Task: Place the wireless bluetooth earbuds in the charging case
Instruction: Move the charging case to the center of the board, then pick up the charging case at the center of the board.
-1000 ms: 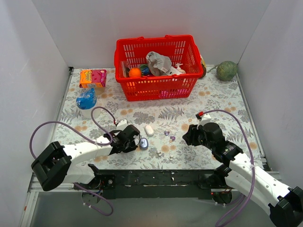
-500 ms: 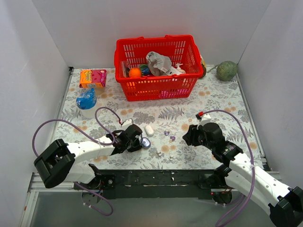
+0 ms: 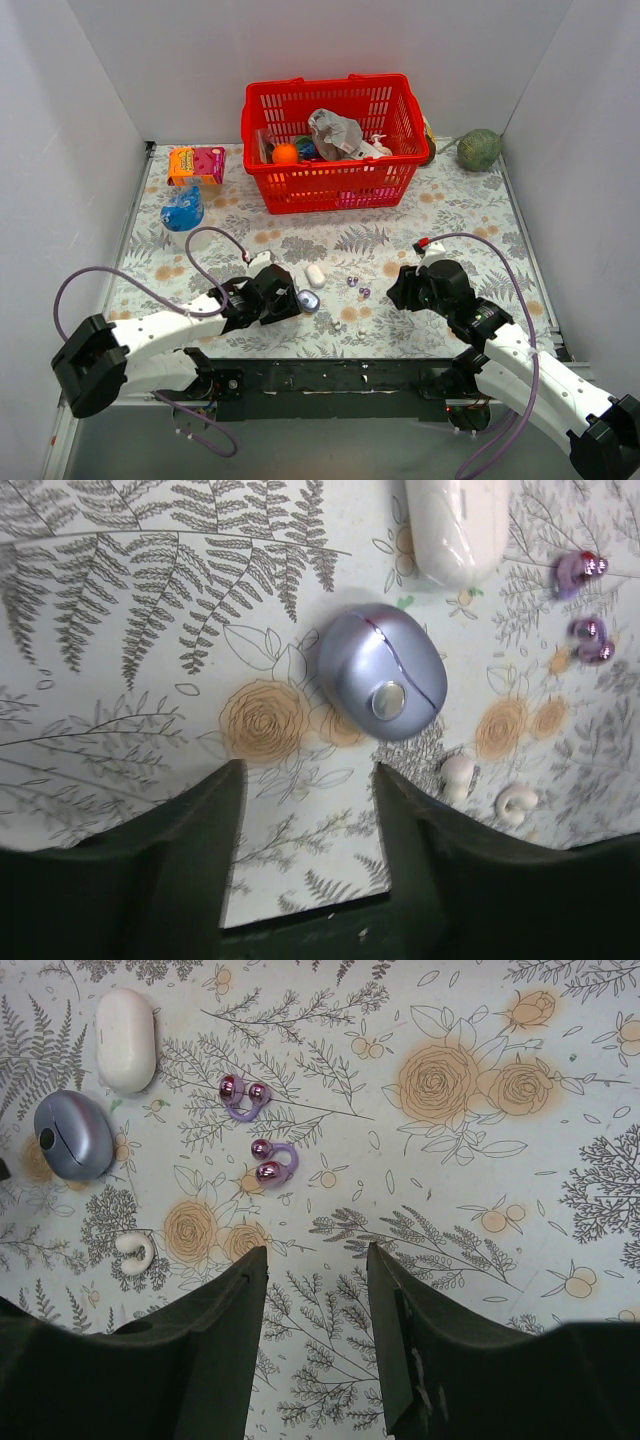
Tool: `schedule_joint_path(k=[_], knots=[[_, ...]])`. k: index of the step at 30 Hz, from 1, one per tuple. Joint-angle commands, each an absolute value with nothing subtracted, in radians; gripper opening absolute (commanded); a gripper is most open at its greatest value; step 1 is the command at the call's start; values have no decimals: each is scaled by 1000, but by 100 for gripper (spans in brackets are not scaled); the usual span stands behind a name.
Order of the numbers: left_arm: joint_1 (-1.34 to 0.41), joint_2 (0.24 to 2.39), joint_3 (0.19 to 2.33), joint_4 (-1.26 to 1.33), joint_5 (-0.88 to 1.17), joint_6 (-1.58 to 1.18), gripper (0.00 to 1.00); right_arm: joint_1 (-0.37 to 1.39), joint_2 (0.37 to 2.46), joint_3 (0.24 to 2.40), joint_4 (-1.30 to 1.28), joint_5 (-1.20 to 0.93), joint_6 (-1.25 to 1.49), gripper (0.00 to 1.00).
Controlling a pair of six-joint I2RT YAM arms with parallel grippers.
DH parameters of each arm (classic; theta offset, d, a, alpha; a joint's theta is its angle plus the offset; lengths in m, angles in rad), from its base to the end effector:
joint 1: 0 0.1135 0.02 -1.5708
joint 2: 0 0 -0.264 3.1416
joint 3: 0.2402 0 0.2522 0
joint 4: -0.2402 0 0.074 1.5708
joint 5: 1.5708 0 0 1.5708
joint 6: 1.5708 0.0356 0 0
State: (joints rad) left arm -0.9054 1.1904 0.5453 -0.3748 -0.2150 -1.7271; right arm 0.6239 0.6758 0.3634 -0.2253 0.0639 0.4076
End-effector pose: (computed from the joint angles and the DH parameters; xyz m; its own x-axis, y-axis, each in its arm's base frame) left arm 0.1361 -0.1611 0.1666 -0.6092 -0.7869 -0.0981 -0.6285 0.5546 -0.5454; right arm 0.1309 0.0914 0.2043 -0.5951 0.0591 -0.8015 -0.3296 0.8916 0.3105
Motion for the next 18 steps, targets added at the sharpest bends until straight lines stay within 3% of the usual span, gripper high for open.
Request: schedule_joint_path(k=[1,4,6,11,18], knots=[[-908,1033,604,-569,-288,-1698,69,627,670,405,-216,66,391,54],[-908,1008,646,-597,-278,-1596,88,627,681,405,-209,61,387,55],[-908,1035,656,-556,-259,-1479,95,626,687,405,-201,60,380,56],[-907,1163,730,-482,-112,-1238,98,627,703,416,-215,55,371,57],[-907,1272,819,-474,-72,-1045,98,627,704,413,-216,51,370,57]])
